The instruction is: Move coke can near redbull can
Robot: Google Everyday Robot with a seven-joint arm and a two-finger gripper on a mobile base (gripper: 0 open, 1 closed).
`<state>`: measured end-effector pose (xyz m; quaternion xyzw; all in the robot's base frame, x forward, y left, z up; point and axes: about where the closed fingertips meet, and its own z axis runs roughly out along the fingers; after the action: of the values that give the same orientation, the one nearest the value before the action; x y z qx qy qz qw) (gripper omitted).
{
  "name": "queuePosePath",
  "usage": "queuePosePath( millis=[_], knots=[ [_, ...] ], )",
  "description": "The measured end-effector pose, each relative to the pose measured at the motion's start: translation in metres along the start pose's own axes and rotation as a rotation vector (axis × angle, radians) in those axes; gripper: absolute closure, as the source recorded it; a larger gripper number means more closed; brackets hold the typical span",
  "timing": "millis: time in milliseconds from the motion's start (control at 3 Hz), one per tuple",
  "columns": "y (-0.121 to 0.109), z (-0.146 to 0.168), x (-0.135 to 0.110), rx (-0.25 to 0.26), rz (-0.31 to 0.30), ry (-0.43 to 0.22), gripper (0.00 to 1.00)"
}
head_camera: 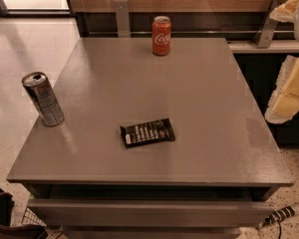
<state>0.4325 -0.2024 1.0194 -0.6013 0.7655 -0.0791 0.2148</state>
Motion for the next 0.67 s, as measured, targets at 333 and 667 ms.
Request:
queuePosePath(
  millis=[333, 667],
  knots=[
    [0.0, 0.0, 0.0, 0.0, 0.0, 0.0, 0.0],
    [-0.018, 0.008, 0.002, 0.037, 0.066, -0.047, 0.0]
  ],
)
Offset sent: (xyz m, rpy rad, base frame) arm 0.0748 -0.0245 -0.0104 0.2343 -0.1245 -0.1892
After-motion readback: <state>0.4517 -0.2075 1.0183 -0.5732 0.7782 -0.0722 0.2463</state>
